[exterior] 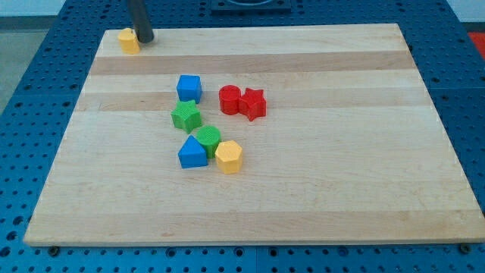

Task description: Move the cube towards the top center of the board

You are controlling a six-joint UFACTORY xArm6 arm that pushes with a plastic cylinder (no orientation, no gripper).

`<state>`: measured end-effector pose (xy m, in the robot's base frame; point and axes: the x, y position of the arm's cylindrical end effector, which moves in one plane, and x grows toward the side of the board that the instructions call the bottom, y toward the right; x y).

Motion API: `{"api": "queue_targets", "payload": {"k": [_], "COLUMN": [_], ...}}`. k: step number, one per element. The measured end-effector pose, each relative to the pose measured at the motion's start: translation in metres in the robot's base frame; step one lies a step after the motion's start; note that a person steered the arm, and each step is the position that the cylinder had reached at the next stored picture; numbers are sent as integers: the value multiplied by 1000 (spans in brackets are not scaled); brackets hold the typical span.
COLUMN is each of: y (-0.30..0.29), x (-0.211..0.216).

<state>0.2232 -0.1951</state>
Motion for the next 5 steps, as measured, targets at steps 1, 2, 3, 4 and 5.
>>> {"api": "queue_targets", "payload": {"k": [1,2,3,4,5], "y": [26,20,-12,-27,-27], "x": [42,90,117,130,163]}}
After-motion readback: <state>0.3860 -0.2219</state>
